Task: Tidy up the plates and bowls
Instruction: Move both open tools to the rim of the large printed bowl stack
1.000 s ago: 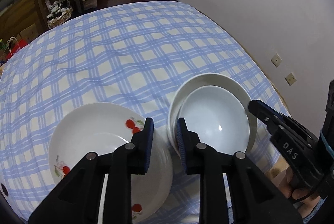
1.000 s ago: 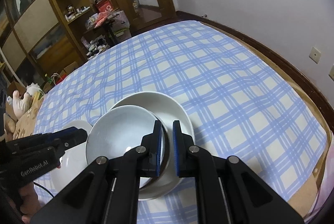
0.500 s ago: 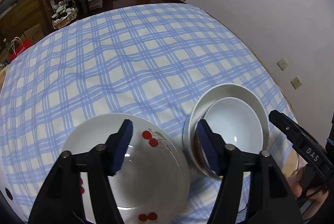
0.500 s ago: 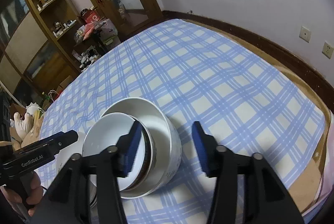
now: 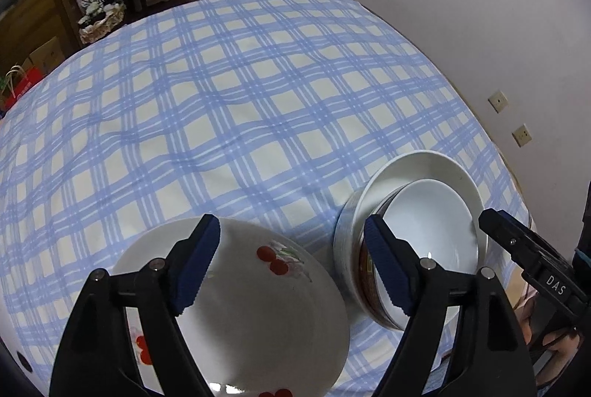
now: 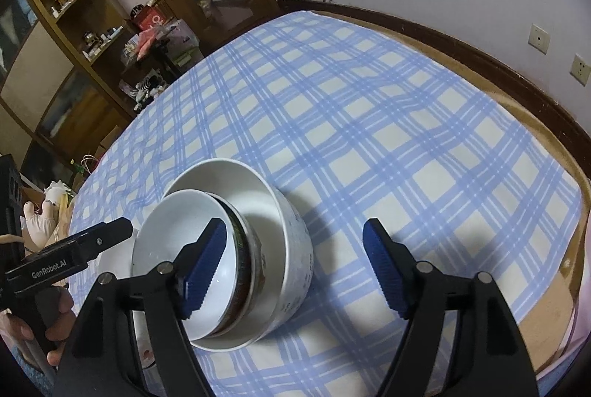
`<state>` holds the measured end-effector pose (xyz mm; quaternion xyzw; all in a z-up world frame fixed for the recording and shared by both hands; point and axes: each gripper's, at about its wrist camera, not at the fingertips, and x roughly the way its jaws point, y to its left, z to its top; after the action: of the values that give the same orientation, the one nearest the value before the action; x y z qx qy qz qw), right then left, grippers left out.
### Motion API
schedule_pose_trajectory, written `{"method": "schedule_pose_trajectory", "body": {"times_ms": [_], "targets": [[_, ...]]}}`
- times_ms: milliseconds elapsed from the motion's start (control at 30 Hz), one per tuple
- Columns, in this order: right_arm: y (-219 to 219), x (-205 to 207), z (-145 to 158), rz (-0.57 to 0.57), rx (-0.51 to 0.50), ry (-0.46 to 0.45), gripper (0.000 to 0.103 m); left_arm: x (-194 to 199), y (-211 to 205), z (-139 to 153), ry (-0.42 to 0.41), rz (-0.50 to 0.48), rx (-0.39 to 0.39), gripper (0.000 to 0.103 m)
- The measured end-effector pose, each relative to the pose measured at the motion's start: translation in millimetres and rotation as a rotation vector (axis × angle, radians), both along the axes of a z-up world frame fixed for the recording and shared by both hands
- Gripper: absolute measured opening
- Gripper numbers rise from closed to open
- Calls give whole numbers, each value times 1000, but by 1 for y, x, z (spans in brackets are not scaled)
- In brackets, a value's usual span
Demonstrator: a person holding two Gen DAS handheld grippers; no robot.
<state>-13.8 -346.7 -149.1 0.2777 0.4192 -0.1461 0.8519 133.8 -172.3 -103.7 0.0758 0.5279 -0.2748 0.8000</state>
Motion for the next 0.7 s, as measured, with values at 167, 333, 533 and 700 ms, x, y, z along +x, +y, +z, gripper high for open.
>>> {"method": "schedule_pose_trajectory", "body": {"times_ms": [167, 333, 533, 700], "targets": [[-2, 2, -3, -6, 1, 21, 80, 8, -9, -7, 20, -25, 4, 79], [-9, 1, -7, -26, 17, 45, 80, 17, -16, -13, 37, -49, 3, 79], [-17, 0, -16, -48, 70, 73, 80, 23, -22, -19, 53, -74, -6, 79], [-19, 4, -21, -44, 79, 78, 80, 23, -26, -24, 52, -89, -4, 79]]}}
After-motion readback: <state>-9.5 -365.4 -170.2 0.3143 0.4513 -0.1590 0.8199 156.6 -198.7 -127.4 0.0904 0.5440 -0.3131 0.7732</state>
